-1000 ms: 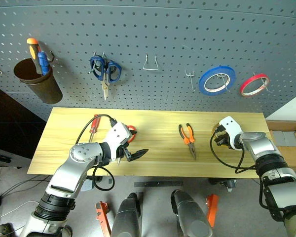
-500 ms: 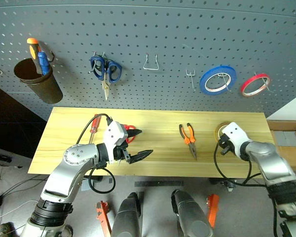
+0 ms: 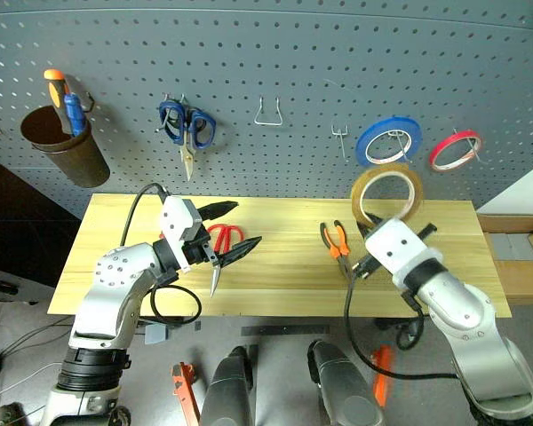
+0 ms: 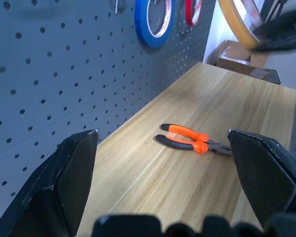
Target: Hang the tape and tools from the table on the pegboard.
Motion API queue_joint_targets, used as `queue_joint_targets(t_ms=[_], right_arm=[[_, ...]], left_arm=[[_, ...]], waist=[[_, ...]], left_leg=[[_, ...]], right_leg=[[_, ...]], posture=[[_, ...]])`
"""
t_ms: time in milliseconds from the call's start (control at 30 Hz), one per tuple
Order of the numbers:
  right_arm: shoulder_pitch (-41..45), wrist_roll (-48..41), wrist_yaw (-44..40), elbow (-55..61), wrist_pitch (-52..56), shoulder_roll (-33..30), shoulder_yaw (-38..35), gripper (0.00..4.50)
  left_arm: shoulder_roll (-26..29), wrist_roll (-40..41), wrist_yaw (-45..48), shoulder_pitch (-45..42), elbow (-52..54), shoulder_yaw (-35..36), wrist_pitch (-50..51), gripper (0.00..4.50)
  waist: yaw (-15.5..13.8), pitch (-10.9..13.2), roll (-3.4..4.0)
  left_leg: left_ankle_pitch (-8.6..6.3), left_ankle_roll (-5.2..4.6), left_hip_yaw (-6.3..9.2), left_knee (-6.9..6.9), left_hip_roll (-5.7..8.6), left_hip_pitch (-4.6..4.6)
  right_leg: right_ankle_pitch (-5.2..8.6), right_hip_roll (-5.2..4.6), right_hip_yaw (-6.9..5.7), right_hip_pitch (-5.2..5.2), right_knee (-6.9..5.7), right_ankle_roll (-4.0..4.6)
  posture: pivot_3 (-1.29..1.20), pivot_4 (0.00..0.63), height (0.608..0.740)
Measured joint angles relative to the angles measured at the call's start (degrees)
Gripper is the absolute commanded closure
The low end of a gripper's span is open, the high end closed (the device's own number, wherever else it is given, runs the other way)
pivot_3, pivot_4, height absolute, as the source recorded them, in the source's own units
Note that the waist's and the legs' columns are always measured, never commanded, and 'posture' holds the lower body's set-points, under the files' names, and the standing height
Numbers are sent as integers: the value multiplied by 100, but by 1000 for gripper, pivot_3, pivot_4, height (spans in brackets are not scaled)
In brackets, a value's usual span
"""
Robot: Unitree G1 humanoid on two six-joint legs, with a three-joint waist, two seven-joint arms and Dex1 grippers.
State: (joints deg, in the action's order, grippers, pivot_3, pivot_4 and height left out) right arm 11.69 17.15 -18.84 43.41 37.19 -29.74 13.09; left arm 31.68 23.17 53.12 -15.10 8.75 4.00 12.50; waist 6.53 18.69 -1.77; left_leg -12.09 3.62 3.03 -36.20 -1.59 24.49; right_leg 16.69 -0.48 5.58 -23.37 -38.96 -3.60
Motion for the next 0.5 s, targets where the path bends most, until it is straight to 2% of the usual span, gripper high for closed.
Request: queue_joint_targets(t_ms=[233,500], right_arm=[[878,-44,-271,-1424,-866,33,103,4391],[1499,-39,-360,-2600,-1419,610,315,4391]], left_arm=[[19,152,22,-26,105,-36,267,0],[14,158,-35,-138,273,-42,365,0]], waist=[[-15,0,0],[-18,0,0]], left_leg=[[-1,-1,8,8,-1,7],[-1,-2,10,4,-4,18]], right_leg=[[-3,0,-9,-3,1,6],[-4,-3,-10,-15,-7,7]], posture=[[-134,309,740],[-118,310,740]])
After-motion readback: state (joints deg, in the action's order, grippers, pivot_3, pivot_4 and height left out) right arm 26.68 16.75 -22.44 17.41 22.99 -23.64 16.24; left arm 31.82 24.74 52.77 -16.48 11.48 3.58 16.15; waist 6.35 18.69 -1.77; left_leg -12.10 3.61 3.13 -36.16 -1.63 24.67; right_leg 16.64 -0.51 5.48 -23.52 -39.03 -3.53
